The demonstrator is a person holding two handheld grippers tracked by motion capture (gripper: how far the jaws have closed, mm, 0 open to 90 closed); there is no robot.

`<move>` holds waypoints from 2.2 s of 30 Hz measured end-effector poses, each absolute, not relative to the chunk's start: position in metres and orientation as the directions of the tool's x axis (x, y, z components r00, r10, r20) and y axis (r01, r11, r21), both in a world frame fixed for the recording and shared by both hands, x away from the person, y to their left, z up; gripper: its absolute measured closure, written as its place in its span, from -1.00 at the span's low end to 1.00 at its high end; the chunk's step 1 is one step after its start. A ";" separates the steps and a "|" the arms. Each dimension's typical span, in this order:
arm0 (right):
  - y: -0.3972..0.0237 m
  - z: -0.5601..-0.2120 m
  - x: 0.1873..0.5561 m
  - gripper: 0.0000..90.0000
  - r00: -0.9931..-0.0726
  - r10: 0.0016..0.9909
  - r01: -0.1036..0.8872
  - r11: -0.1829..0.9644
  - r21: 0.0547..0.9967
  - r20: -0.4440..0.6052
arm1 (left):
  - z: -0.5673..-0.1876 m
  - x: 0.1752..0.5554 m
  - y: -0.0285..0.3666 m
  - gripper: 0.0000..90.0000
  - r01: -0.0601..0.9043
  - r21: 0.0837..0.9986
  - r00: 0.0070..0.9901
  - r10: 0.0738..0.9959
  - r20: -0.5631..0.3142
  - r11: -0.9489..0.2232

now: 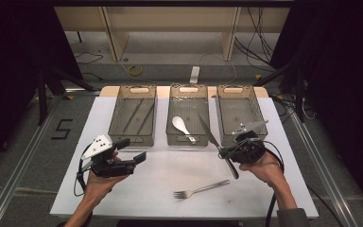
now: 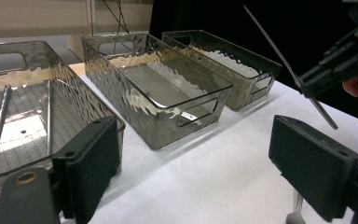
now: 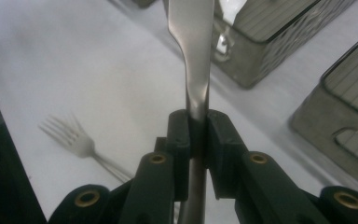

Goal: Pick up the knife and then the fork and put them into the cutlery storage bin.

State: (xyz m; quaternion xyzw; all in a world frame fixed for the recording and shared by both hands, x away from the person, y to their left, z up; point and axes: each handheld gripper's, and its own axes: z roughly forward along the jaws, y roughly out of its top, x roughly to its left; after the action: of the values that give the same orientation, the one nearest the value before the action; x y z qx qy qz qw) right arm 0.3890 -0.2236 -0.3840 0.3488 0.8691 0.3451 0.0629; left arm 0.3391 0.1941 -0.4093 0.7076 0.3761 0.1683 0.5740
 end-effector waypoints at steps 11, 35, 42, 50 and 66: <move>-0.228 -0.366 0.416 0.80 -0.712 0.688 0.572 0.452 0.685 0.140 | -0.409 0.339 0.194 -0.66 0.335 0.940 0.662 0.725 -0.192 -0.057; -0.240 -0.346 0.476 0.80 -0.578 0.793 0.636 0.290 0.715 0.193 | -0.408 0.339 0.193 -0.66 0.331 0.942 0.662 0.724 -0.191 -0.055; -0.248 -0.347 0.494 0.79 -0.507 0.841 0.662 0.238 0.711 0.191 | -0.408 0.339 0.193 -0.66 0.332 0.942 0.664 0.722 -0.191 -0.056; -0.253 -0.355 0.514 0.80 -0.428 0.884 0.685 0.182 0.706 0.188 | -0.408 0.339 0.193 -0.66 0.331 0.942 0.667 0.721 -0.187 -0.061; -0.253 -0.384 0.526 0.80 -0.350 0.918 0.733 0.142 0.665 0.189 | -0.408 0.338 0.192 -0.66 0.332 0.942 0.665 0.721 -0.196 -0.050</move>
State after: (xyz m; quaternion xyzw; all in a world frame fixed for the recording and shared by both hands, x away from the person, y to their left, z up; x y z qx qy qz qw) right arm 0.5258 -0.2533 -0.3843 0.5546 0.7441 0.3482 0.1323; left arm 0.3383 0.1924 -0.4080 0.7048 0.3732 0.1680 0.5794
